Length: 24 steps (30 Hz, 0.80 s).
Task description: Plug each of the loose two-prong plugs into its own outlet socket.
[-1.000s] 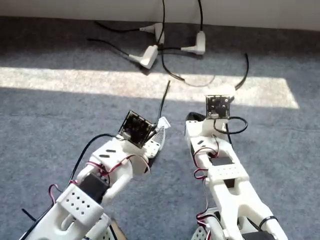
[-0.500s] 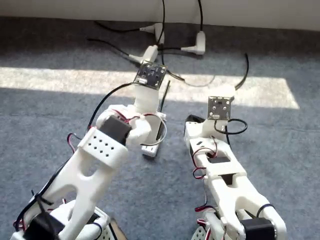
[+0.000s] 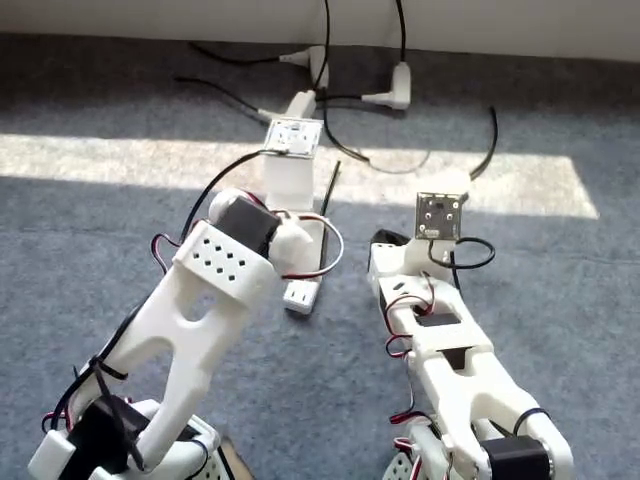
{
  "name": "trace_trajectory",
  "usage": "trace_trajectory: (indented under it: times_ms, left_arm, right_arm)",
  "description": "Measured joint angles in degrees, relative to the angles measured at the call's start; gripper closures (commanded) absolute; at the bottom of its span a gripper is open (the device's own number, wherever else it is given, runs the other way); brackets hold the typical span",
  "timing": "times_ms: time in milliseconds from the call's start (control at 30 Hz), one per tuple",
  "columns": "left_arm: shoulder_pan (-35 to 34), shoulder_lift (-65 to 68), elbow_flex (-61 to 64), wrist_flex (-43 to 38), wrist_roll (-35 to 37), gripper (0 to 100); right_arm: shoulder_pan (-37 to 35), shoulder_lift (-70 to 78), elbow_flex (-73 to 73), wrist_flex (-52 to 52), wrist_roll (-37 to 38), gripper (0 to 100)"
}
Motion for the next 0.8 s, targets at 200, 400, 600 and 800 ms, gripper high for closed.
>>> trace_trajectory:
  times_ms: [200, 400, 600, 800]
  left_arm:
    - [0.0, 0.0, -0.7, 5.1, 13.3, 99]
    - [-0.1, 5.5, -2.7, 5.3, 15.1, 99]
    - [0.6, 16.9, -7.6, 5.3, 17.7, 99]
    - [1.1, 21.5, -11.4, 6.9, 17.7, 99]
  right_arm:
    - [0.0, 0.0, 0.0, 0.0, 0.0, 99.2]
    - [0.0, 0.0, 0.0, 0.0, 0.0, 99.2]
    - [0.0, 0.0, 0.0, 0.0, 0.0, 99.2]
    - [0.0, 0.0, 0.0, 0.0, 0.0, 99.2]
